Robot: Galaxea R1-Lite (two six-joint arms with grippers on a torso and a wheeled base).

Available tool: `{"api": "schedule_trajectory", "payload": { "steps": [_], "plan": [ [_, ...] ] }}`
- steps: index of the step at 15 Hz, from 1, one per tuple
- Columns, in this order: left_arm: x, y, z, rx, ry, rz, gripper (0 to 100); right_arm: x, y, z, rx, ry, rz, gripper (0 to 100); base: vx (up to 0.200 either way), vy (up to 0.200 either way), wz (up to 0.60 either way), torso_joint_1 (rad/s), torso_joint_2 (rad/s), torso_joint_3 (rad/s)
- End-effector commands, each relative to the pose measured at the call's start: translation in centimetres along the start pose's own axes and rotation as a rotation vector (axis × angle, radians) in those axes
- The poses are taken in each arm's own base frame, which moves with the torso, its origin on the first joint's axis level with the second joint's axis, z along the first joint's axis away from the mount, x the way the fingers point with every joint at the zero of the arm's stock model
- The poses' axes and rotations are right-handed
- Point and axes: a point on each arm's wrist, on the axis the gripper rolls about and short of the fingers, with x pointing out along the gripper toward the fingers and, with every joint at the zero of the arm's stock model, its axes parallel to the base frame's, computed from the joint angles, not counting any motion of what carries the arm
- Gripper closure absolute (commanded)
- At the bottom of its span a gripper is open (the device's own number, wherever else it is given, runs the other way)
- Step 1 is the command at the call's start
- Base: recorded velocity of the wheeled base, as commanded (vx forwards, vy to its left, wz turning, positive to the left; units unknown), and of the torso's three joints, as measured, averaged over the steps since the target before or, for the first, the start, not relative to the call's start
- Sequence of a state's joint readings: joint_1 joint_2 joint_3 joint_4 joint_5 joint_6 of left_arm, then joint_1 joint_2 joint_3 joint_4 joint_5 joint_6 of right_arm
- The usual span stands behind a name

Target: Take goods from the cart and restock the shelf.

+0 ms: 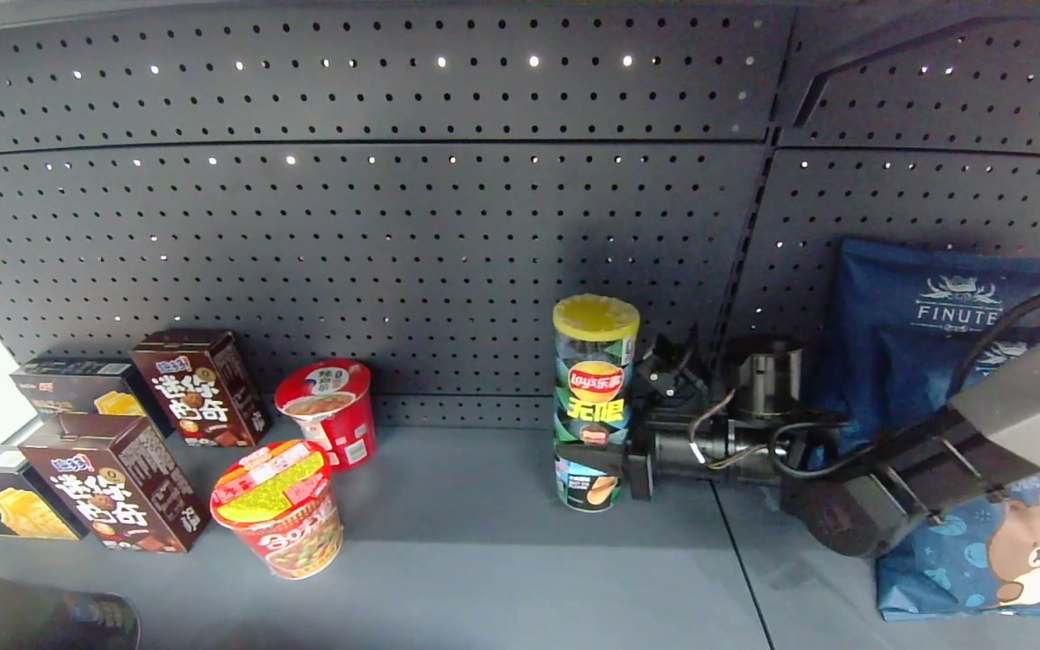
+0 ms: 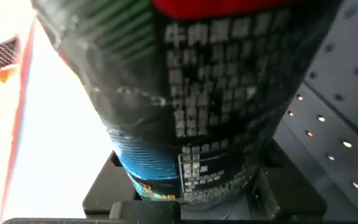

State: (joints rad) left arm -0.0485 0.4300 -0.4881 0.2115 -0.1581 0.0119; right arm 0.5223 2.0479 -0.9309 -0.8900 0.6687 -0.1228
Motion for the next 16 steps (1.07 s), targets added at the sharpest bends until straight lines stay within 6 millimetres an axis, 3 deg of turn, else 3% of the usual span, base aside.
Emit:
{"api": "schedule_trajectory", "payload": {
  "steps": [1, 3, 7, 10, 16],
  "plan": [
    [-0.1, 0.0, 0.0, 0.001, -0.003, -0.003, 100, -4.7, 4.0, 2.5, -0.021, -0.037, 0.007, 100, 0.000, 0.000, 0.00, 0.000, 0.00, 0.000],
    [0.0, 0.0, -0.3, 0.000, 0.005, -0.005, 100, -7.0, 6.0, 1.5, -0.017, -0.033, 0.009, 100, 0.000, 0.000, 0.00, 0.000, 0.00, 0.000],
    [0.0, 0.0, -1.1, -0.002, 0.015, -0.004, 100, -9.0, 9.5, -1.3, -0.032, -0.045, 0.050, 100, 0.000, 0.000, 0.00, 0.000, 0.00, 0.000],
    [-0.5, -0.1, -1.5, 0.001, -0.003, 0.000, 100, -8.6, 10.7, -2.0, -0.034, -0.036, 0.089, 100, 0.000, 0.000, 0.00, 0.000, 0.00, 0.000],
    [-0.6, -0.1, -1.6, 0.002, -0.009, 0.001, 100, -6.9, 9.8, -3.7, -0.007, 0.003, 0.094, 100, 0.000, 0.000, 0.00, 0.000, 0.00, 0.000]
  ]
}}
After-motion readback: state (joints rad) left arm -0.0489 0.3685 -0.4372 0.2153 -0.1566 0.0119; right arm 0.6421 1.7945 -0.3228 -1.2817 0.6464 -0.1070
